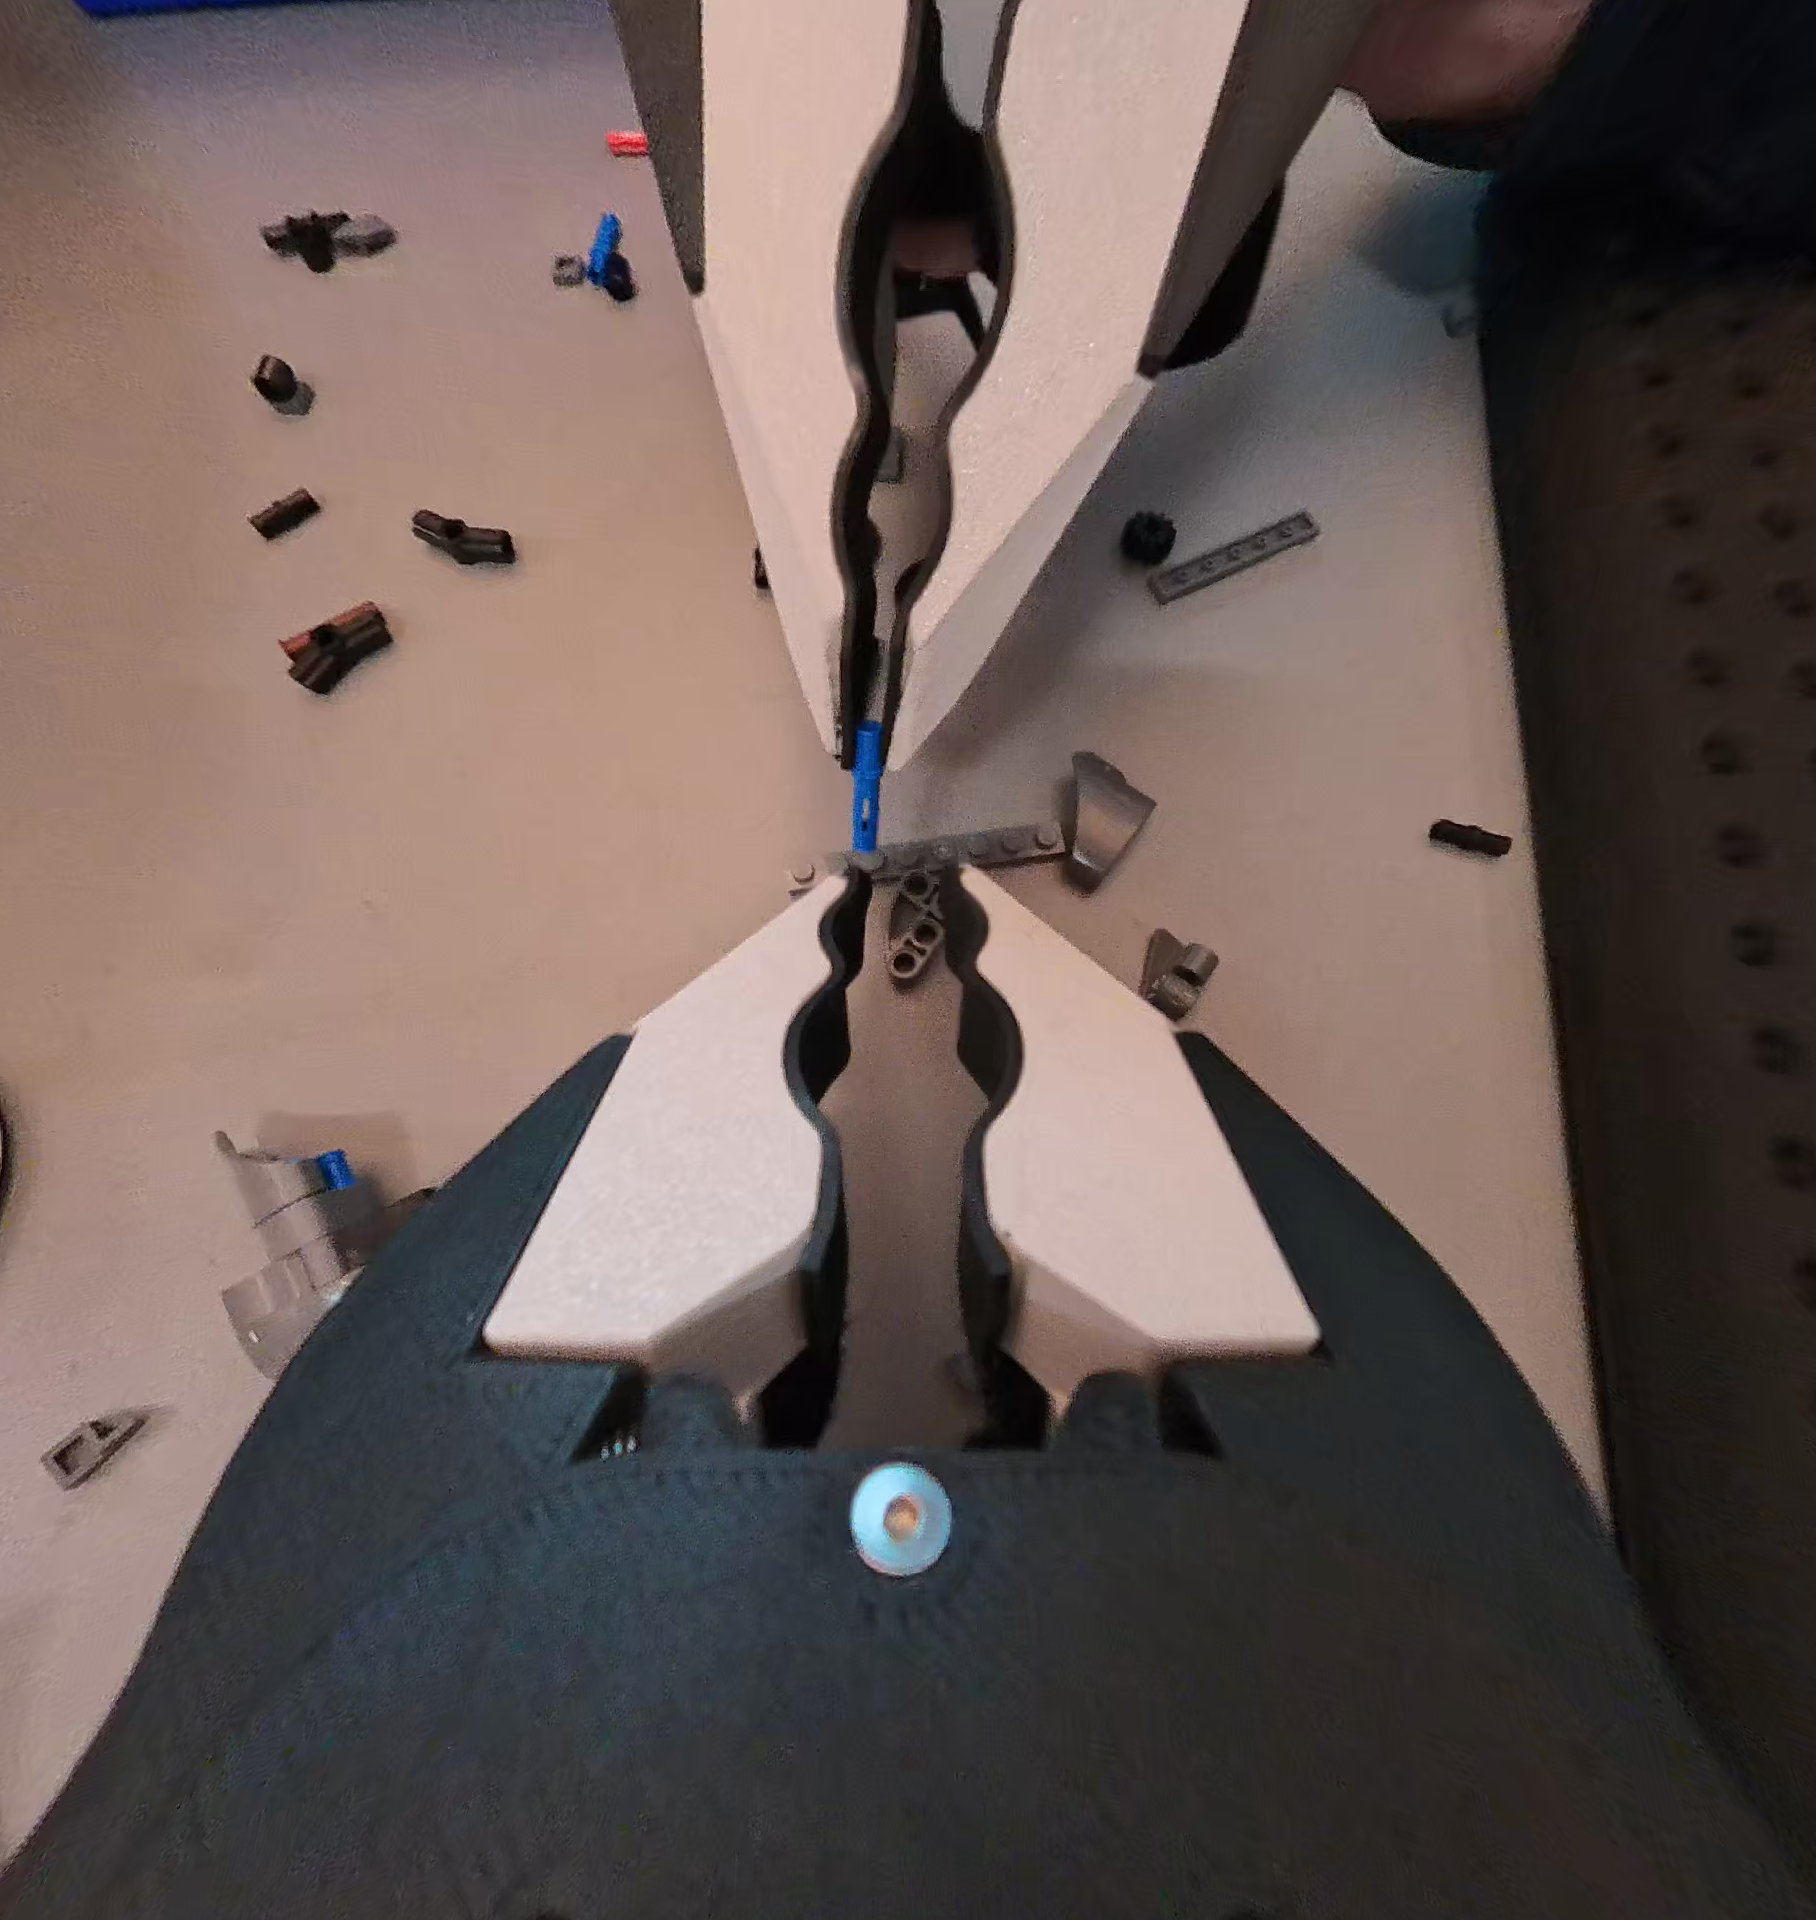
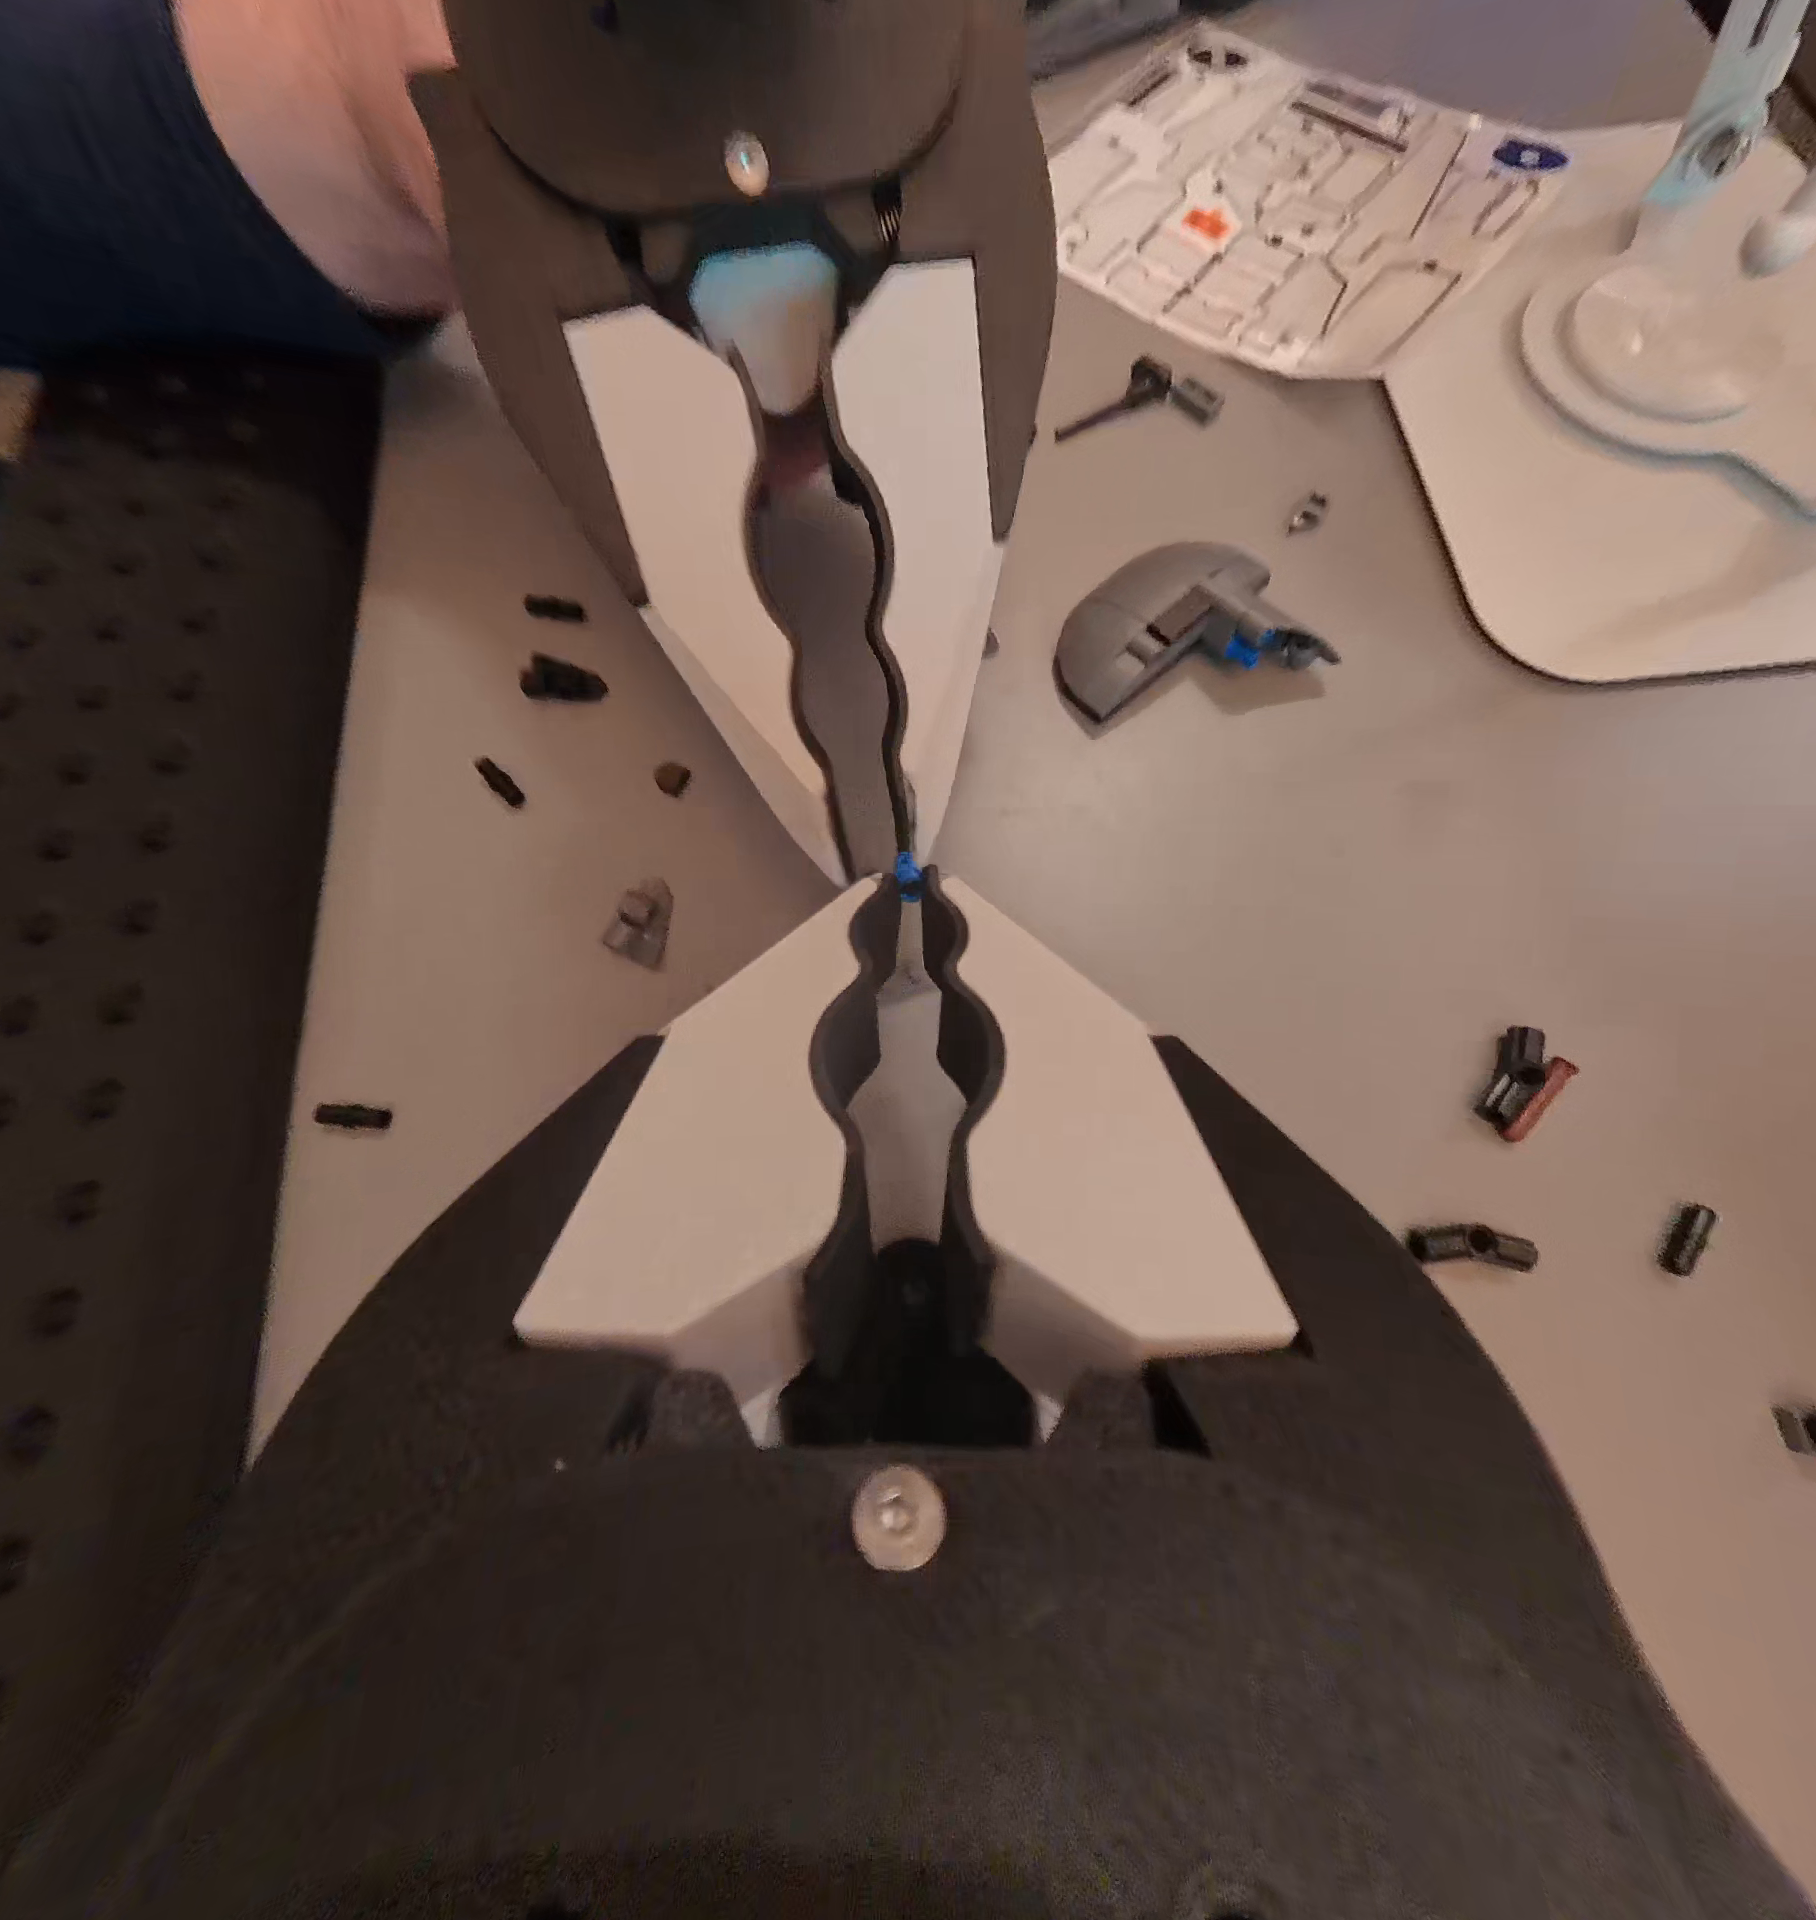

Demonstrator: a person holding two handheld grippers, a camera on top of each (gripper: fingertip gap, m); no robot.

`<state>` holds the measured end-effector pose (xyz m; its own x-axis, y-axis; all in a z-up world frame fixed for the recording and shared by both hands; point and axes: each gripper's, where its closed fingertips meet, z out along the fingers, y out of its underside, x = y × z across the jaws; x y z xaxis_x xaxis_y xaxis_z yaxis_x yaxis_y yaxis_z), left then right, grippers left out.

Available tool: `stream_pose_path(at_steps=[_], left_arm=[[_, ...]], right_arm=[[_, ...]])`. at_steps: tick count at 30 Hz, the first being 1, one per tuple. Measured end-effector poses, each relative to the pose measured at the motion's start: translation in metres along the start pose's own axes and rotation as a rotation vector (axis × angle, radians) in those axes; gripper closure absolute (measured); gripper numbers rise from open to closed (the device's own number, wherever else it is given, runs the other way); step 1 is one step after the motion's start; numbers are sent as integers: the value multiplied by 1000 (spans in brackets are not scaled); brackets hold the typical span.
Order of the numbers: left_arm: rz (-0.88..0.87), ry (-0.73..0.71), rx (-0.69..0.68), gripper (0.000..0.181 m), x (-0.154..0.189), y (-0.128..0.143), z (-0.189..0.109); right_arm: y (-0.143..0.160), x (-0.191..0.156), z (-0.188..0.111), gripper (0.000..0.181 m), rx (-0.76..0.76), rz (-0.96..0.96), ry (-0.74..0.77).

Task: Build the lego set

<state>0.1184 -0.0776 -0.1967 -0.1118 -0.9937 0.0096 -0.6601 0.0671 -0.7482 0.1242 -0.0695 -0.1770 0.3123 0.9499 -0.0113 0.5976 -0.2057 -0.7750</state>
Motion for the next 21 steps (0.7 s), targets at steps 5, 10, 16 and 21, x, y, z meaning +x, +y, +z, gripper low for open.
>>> stream_pose_path(at_steps=[5, 10, 16, 21], left_arm=[[34, 3, -98, 160, 3, 17, 10], [69, -19, -152, 164, 1, 25, 17], [79, -21, -155, 172, 1, 26, 17], [79, -17, -154, 172, 0, 26, 17]], right_arm=[[13, -4, 6, 178, -73, -24, -16], [23, -8, 15, 178, -148, -69, -16], [27, -8, 15, 178, -198, -109, 14], [27, -9, 15, 178, -234, -145, 40]])
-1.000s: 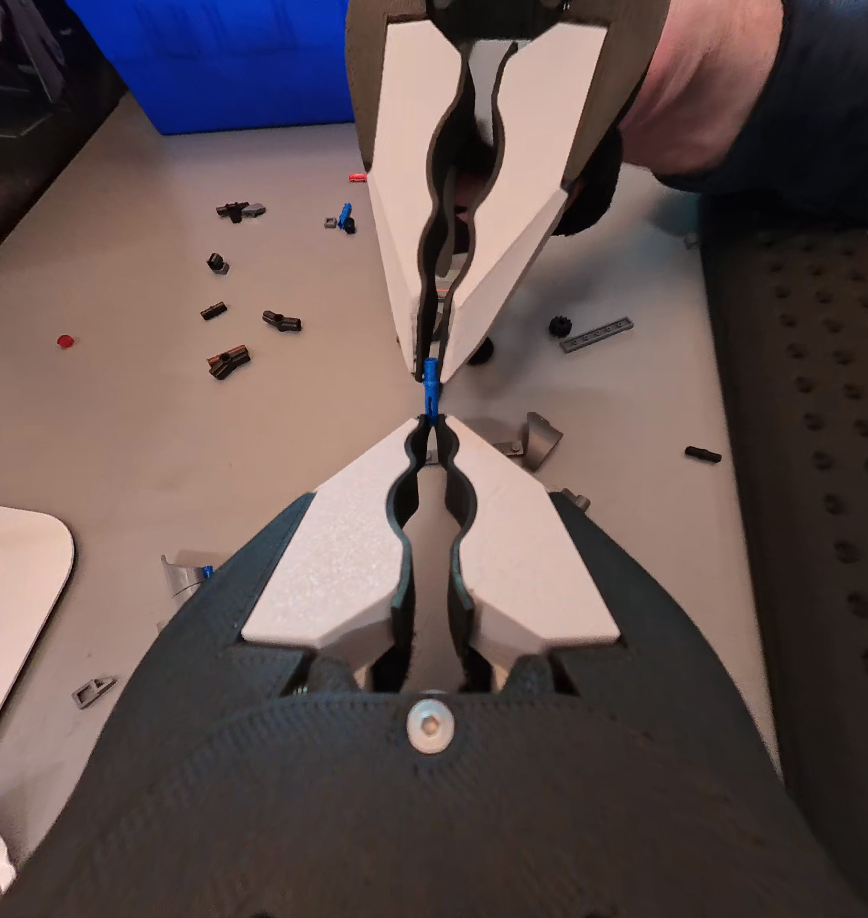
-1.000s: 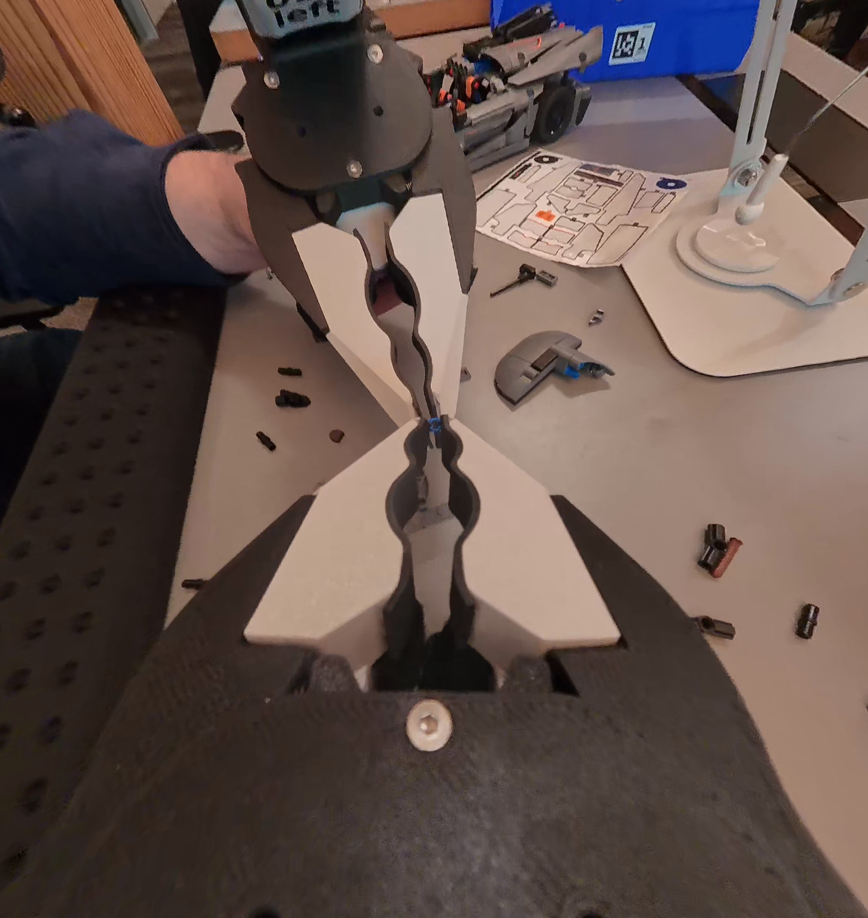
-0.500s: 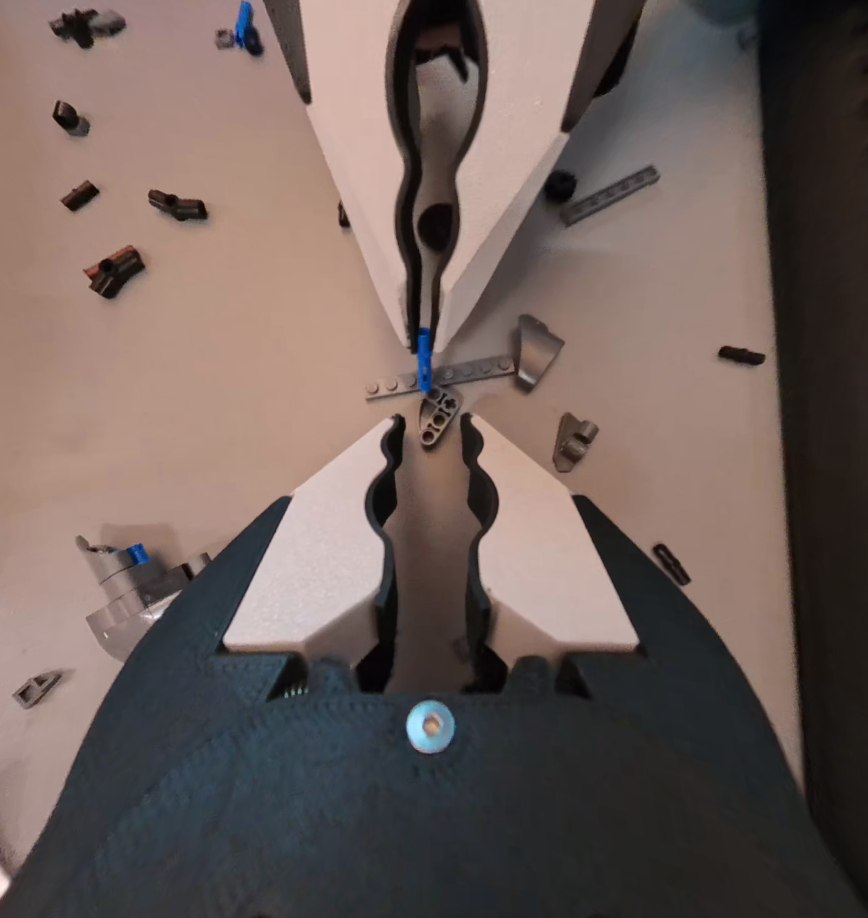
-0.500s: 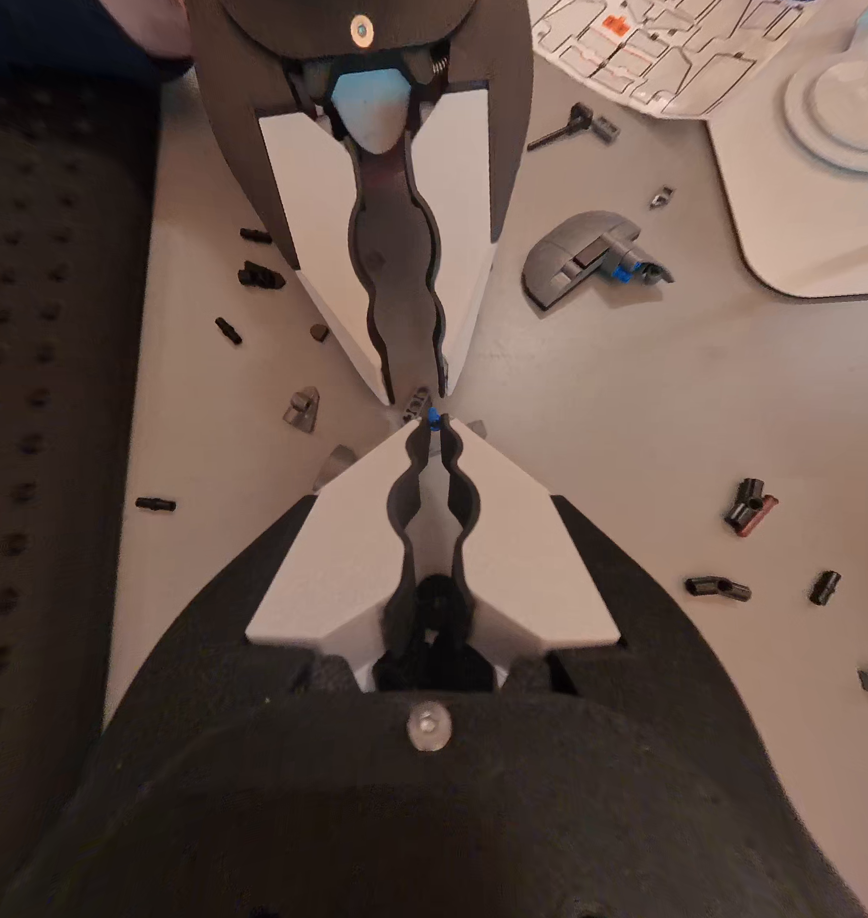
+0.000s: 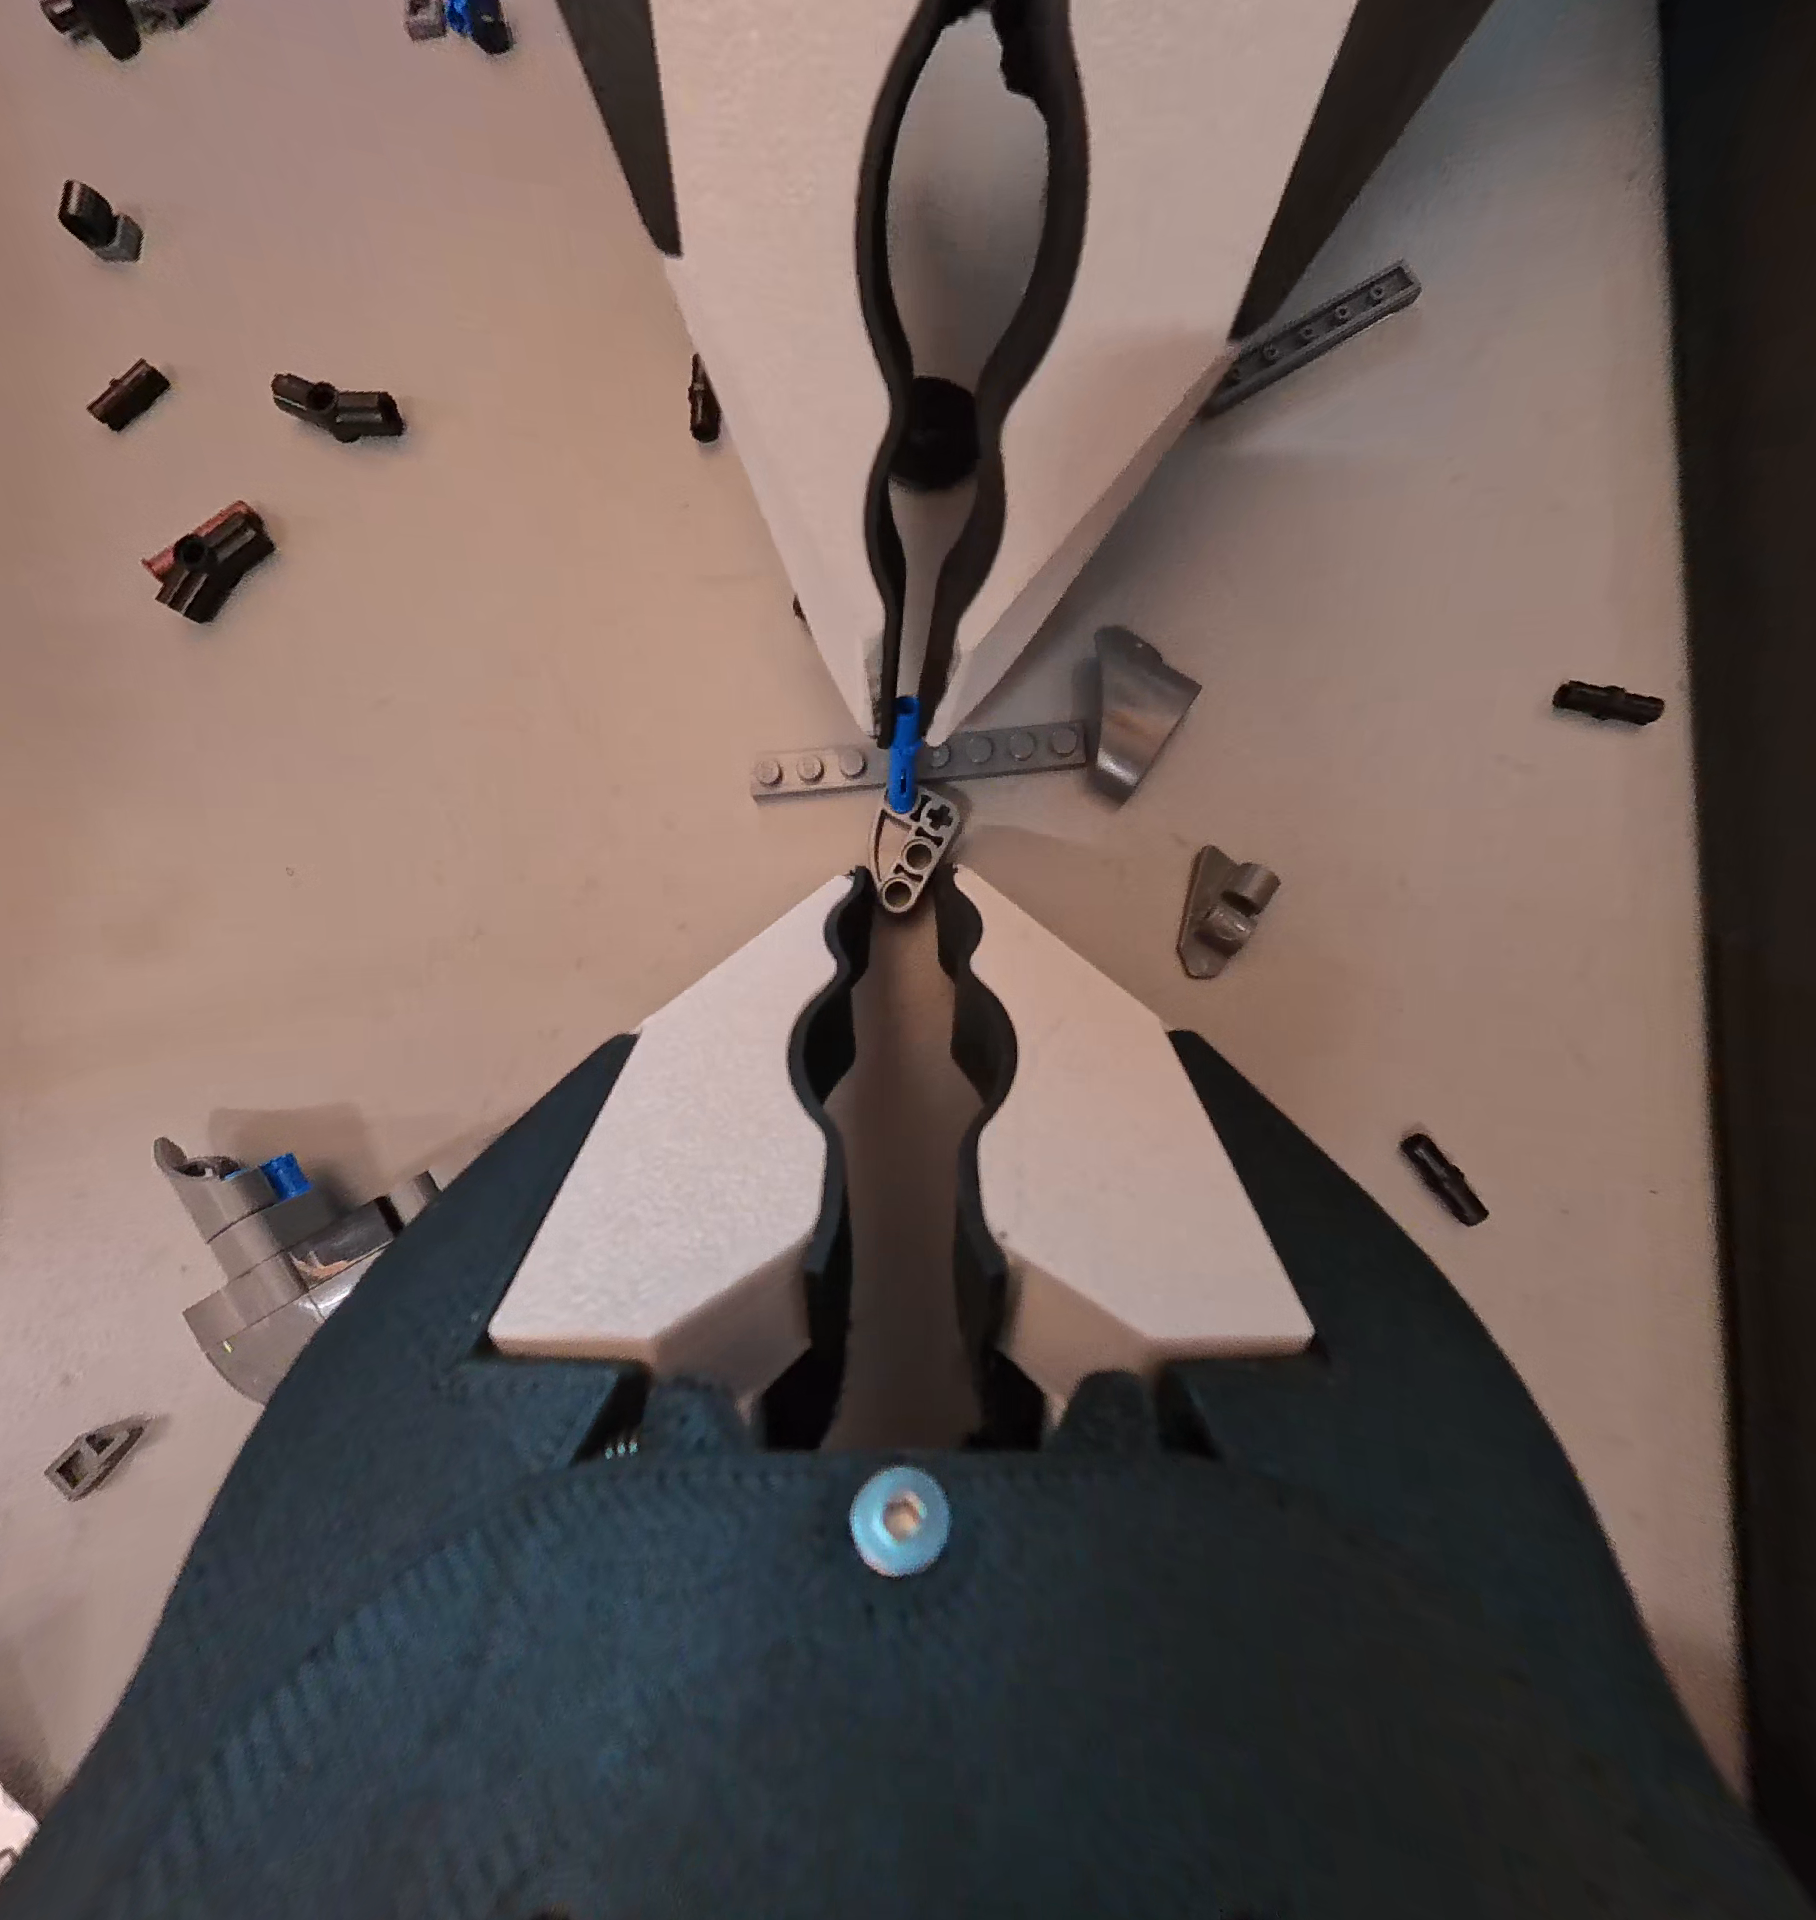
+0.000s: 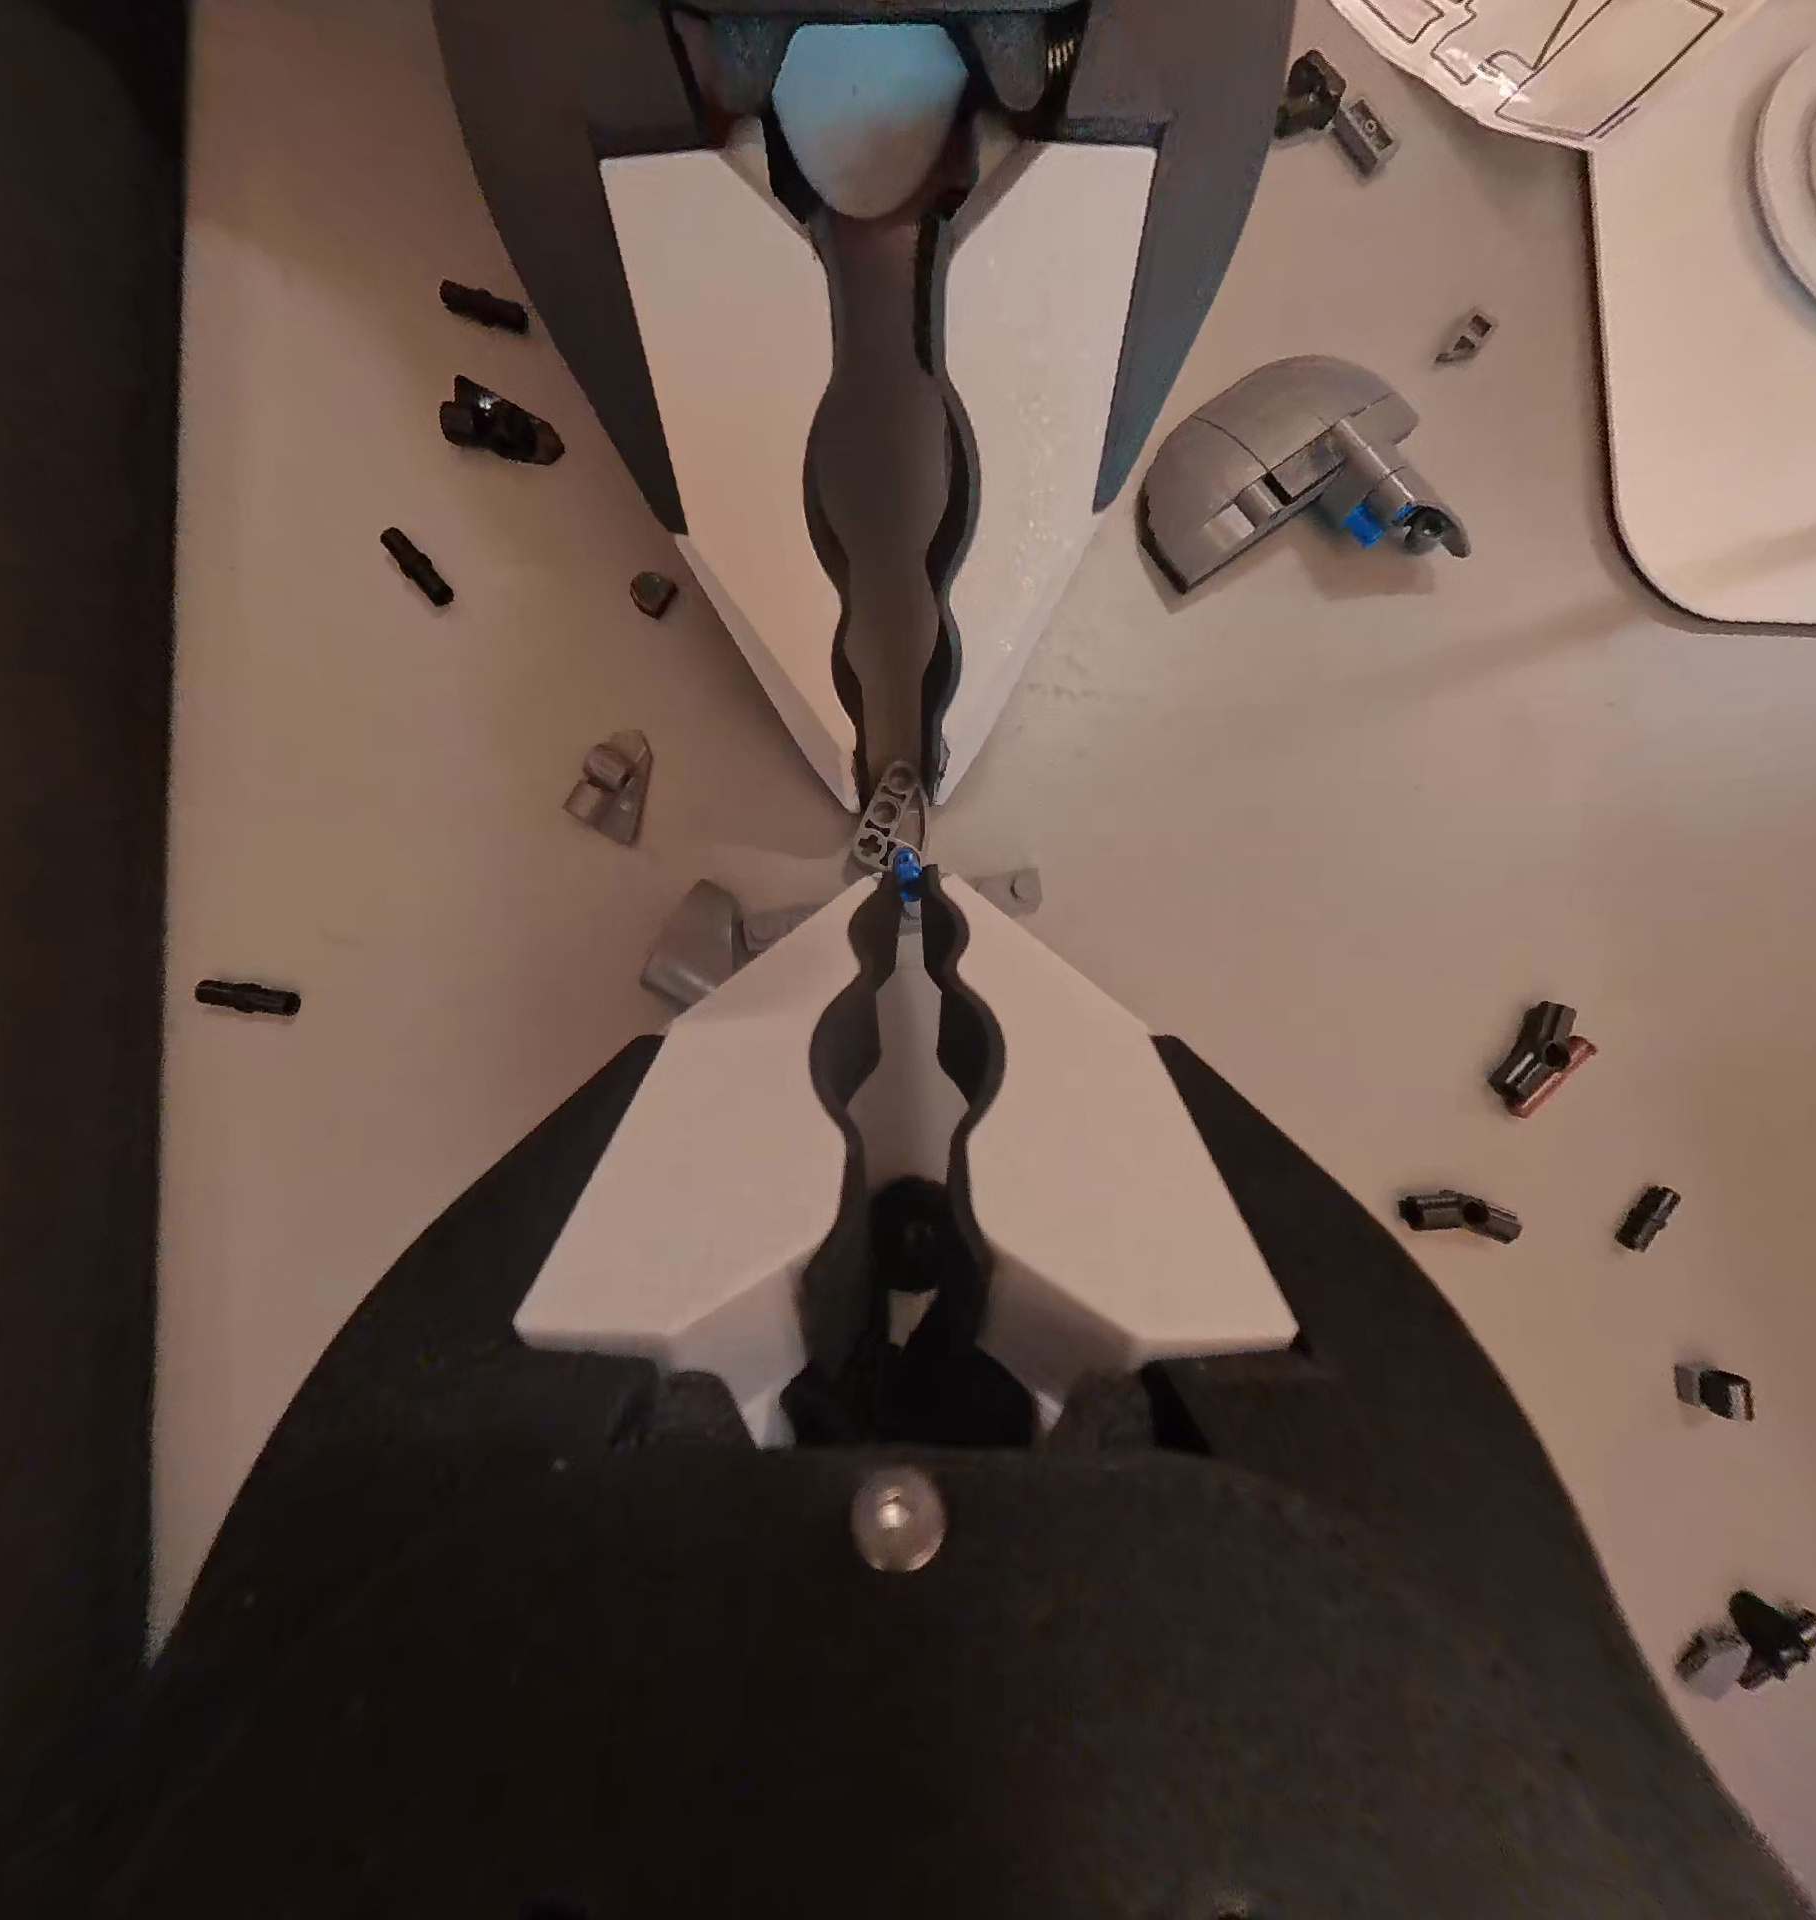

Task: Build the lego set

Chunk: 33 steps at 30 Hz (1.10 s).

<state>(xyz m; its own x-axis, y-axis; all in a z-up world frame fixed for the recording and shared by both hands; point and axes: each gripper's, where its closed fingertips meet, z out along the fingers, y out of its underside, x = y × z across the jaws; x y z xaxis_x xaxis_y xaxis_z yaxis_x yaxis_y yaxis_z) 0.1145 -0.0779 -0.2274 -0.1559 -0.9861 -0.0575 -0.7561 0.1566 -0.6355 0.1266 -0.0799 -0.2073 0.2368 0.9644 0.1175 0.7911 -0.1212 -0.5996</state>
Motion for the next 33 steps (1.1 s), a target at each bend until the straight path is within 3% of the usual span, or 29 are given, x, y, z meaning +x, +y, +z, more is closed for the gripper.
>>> stream_pose_path(at_steps=[33], left_arm=[[1, 20, 10, 172, 0, 0, -1]], right_arm=[[0, -1, 1, 179, -177, -91, 38]])
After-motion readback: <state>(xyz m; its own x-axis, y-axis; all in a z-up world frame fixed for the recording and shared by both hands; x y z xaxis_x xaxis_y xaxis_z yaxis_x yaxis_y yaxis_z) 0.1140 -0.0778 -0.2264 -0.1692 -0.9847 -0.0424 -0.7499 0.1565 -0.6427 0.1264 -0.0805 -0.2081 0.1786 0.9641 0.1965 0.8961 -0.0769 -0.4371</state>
